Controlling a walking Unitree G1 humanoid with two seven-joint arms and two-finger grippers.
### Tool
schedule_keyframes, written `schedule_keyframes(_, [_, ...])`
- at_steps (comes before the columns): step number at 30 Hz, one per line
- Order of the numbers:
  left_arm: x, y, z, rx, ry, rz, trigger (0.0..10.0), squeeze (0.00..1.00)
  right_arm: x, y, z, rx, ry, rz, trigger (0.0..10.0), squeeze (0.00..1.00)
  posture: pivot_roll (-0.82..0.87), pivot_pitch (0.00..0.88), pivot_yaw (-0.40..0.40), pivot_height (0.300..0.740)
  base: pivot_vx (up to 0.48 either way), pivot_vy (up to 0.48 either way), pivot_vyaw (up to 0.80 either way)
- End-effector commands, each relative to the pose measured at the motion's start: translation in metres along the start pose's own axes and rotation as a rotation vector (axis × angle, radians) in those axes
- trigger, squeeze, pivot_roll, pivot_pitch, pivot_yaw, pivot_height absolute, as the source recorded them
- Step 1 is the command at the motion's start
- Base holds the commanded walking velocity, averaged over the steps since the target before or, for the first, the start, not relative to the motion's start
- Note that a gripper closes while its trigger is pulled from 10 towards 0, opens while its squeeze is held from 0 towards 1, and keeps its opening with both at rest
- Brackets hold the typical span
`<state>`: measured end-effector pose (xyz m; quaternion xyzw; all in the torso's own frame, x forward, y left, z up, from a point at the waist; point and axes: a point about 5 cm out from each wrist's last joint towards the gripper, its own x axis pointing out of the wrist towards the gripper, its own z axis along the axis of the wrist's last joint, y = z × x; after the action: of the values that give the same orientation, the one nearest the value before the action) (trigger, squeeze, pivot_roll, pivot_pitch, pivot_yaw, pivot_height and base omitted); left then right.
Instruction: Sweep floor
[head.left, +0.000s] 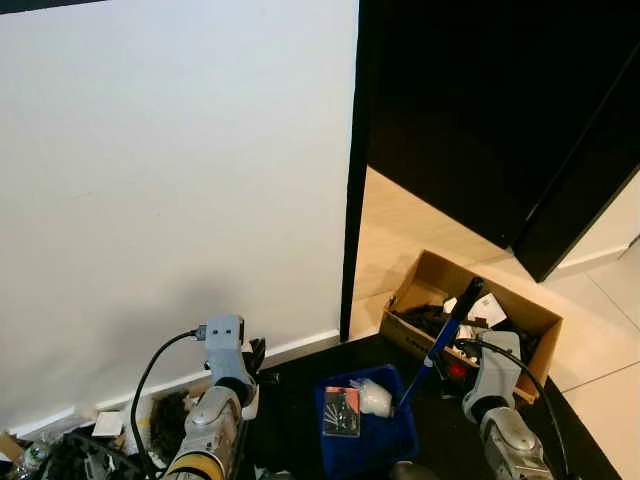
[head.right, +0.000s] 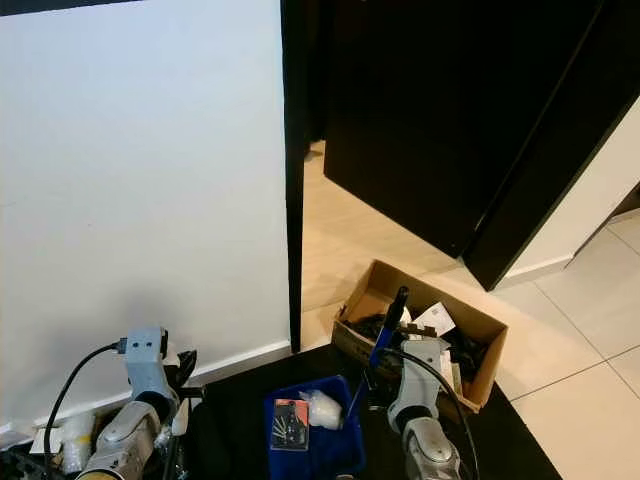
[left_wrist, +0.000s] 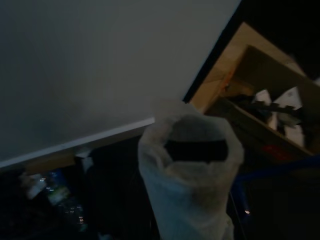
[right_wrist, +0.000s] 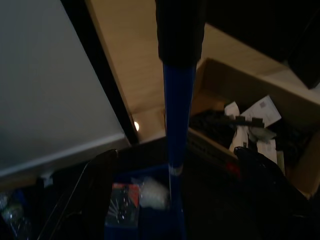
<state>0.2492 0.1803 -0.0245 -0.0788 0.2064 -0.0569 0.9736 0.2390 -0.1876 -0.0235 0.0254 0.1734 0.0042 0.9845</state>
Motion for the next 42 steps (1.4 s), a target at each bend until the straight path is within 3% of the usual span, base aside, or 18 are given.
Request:
schedule_keyframes(1, [-0.003, 0.004, -0.005, -0.009, 0.021, 0.006, 10.0, 0.0, 0.003, 0.001, 0.008, 0.011, -0.05, -0.021, 10.0, 0.0, 0.03, 0.031, 0.038, 0.74, 0.0, 0.0, 0.0])
schedule_keyframes(2, [-0.003, 0.004, -0.005, -0.009, 0.021, 0.006, 10.0, 0.0, 0.003, 0.001, 0.008, 0.011, -0.05, -0.021, 10.0, 0.0, 0.03, 0.031, 0.038, 0.74, 0.0, 0.0, 0.0])
schedule_keyframes(3, [-0.003, 0.002, -0.005, -0.085, 0.024, -0.021, 10.0, 0.0, 0.004, 0.004, 0.01, 0.02, -0.055, -0.017, 10.0, 0.0, 0.03, 0.03, 0.044, 0.74, 0.0, 0.0, 0.0])
schedule_keyframes(4, [-0.003, 0.002, -0.005, -0.085, 0.024, -0.021, 10.0, 0.0, 0.004, 0.004, 0.01, 0.02, -0.055, -0.017, 10.0, 0.0, 0.03, 0.03, 0.044, 0.74, 0.0, 0.0, 0.0])
schedule_keyframes(5, [-0.004, 0.002, -0.005, -0.172, 0.024, -0.043, 10.0, 0.0, 0.005, 0.008, 0.011, 0.029, -0.064, -0.001, 10.0, 0.0, 0.04, 0.03, 0.046, 0.74, 0.0, 0.0, 0.0])
schedule_keyframes(6, [-0.004, 0.002, -0.005, -0.172, 0.024, -0.043, 10.0, 0.0, 0.005, 0.008, 0.011, 0.029, -0.064, -0.001, 10.0, 0.0, 0.04, 0.03, 0.046, 0.74, 0.0, 0.0, 0.0])
schedule_keyframes(8, [-0.006, 0.001, -0.005, -0.344, 0.048, -0.118, 10.0, 0.0, 0.006, 0.015, 0.016, 0.04, -0.091, 0.025, 10.0, 0.0, 0.05, 0.027, 0.043, 0.74, 0.0, 0.0, 0.0])
schedule_keyframes(13, [-0.014, 0.002, 0.005, -0.434, 0.018, -0.221, 10.0, 0.0, 0.013, 0.011, 0.032, 0.041, -0.147, -0.01, 10.0, 0.0, 0.05, 0.026, 0.043, 0.74, 0.0, 0.0, 0.0])
schedule_keyframes(22, [-0.013, -0.003, 0.031, -0.42, -0.056, -0.235, 10.0, 0.0, 0.03, 0.016, 0.057, 0.05, -0.18, -0.008, 10.0, 0.0, 0.09, 0.02, 0.04, 0.74, 0.0, 0.0, 0.0])
schedule_keyframes(30, [-0.013, -0.006, 0.044, -0.426, -0.077, -0.248, 10.0, 0.0, 0.037, 0.017, 0.06, 0.019, -0.139, 0.005, 10.0, 0.0, 0.1, 0.018, 0.041, 0.74, 0.0, 0.0, 0.0])
schedule_keyframes(35, [-0.013, -0.01, 0.058, -0.369, -0.096, -0.234, 10.0, 0.0, 0.052, 0.01, 0.078, -0.024, -0.092, -0.011, 10.0, 0.0, 0.12, 0.015, 0.041, 0.74, 0.0, 0.0, 0.0])
schedule_keyframes(42, [-0.011, -0.018, 0.064, -0.336, -0.109, -0.243, 10.0, 0.0, 0.057, 0.003, 0.085, -0.065, -0.067, -0.028, 10.0, 0.0, 0.14, 0.016, 0.033, 0.74, 0.0, 0.0, 0.0])
